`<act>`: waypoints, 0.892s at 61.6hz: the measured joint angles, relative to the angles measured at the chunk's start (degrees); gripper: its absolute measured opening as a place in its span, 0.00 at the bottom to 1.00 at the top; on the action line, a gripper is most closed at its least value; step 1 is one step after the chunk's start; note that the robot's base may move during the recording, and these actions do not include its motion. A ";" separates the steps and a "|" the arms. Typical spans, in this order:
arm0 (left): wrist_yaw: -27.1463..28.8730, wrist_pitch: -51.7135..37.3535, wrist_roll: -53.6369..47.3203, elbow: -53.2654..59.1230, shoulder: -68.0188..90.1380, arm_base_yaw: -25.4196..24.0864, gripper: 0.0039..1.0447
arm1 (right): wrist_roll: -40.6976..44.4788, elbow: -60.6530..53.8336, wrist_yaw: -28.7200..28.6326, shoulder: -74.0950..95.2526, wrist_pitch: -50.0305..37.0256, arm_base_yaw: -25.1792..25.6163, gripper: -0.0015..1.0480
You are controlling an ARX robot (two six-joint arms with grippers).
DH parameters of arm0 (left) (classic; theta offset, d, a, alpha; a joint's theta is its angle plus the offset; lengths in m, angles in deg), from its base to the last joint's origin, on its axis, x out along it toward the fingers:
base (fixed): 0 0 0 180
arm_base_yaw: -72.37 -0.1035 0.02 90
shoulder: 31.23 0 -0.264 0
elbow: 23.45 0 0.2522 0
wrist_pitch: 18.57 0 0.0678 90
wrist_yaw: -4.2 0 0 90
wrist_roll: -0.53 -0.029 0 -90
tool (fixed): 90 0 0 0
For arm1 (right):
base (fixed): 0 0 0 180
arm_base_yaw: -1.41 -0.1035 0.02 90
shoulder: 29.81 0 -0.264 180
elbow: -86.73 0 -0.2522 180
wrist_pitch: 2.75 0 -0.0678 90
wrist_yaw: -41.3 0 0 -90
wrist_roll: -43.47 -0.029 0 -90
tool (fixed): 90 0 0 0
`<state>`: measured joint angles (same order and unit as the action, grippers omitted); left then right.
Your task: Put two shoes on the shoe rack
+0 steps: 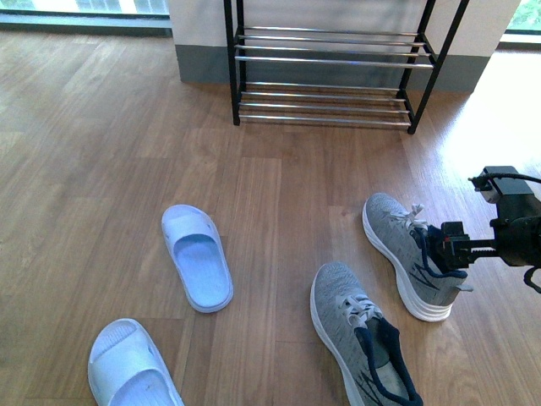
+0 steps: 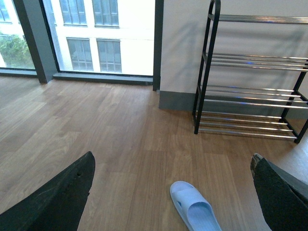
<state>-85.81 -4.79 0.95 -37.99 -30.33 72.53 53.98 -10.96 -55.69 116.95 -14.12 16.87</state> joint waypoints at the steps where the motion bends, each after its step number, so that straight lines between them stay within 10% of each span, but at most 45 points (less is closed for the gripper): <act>1: 0.02 0.00 0.00 0.00 0.00 0.00 0.91 | 0.04 1.07 0.07 0.74 0.57 0.09 0.91; 37: 0.00 0.00 0.00 0.00 0.00 0.00 0.91 | 2.49 16.92 -1.44 13.86 7.65 1.25 0.91; 55: 0.00 0.00 0.00 0.00 0.00 0.00 0.91 | 2.38 17.05 -4.04 14.14 7.98 0.07 0.51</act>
<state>-85.81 -4.79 0.95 -37.99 -30.33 72.53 56.36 6.09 -59.73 131.09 -6.14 16.94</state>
